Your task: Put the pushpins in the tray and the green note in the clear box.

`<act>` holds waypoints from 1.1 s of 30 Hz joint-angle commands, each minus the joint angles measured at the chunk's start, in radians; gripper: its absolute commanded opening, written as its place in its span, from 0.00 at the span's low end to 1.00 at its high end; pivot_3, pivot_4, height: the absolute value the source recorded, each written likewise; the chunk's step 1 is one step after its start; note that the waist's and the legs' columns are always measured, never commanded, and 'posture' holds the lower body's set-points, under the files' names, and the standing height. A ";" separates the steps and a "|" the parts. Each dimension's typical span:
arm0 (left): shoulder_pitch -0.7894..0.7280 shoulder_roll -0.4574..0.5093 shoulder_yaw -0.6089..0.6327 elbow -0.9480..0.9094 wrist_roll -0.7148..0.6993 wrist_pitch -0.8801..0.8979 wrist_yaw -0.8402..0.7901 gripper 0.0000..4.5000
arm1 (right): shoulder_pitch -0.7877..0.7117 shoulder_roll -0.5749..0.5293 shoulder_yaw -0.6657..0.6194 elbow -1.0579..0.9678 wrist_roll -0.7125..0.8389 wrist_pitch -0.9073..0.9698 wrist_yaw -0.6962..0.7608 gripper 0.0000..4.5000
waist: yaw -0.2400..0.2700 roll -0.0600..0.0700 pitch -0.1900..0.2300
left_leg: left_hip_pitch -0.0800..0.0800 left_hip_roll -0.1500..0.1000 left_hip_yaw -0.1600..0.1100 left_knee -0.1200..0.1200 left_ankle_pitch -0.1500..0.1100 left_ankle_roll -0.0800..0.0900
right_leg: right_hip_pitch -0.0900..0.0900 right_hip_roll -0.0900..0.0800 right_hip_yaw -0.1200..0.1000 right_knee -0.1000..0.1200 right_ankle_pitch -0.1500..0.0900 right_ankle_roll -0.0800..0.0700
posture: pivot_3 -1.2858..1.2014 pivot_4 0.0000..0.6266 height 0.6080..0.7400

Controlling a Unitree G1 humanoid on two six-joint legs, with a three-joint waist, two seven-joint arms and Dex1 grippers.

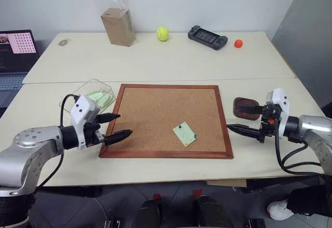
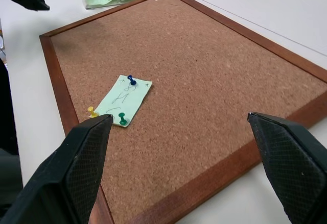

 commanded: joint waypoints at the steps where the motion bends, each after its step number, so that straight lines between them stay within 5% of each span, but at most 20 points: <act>1: 0.010 0.015 0.039 -0.015 0.012 -0.050 -0.008 1.00 | 0.014 0.008 0.001 -0.071 0.005 -0.045 0.016 1.00 | 0.001 0.000 0.000 | 0.000 0.000 0.000 0.000 0.000 0.000 | 0.000 0.000 0.000 0.000 0.000 0.000 | 0.52 0.24 1.00; 29: 0.048 -0.086 0.055 -0.049 -0.040 -0.113 0.045 1.00 | 0.056 0.056 0.012 -0.137 -0.022 -0.146 -0.005 1.00 | 0.003 -0.001 0.001 | 0.000 0.000 -0.001 0.001 0.000 0.000 | 0.000 0.000 -0.001 0.001 0.000 0.000 | 0.52 0.24 1.00; 33: 0.021 -0.145 0.038 -0.015 0.012 -0.228 0.070 0.85 | 0.049 0.086 0.043 -0.138 -0.067 -0.203 -0.021 1.00 | 0.003 -0.001 0.001 | 0.000 0.000 -0.001 0.001 0.000 0.000 | 0.001 0.000 -0.001 0.001 0.000 0.000 | 0.52 0.24 1.00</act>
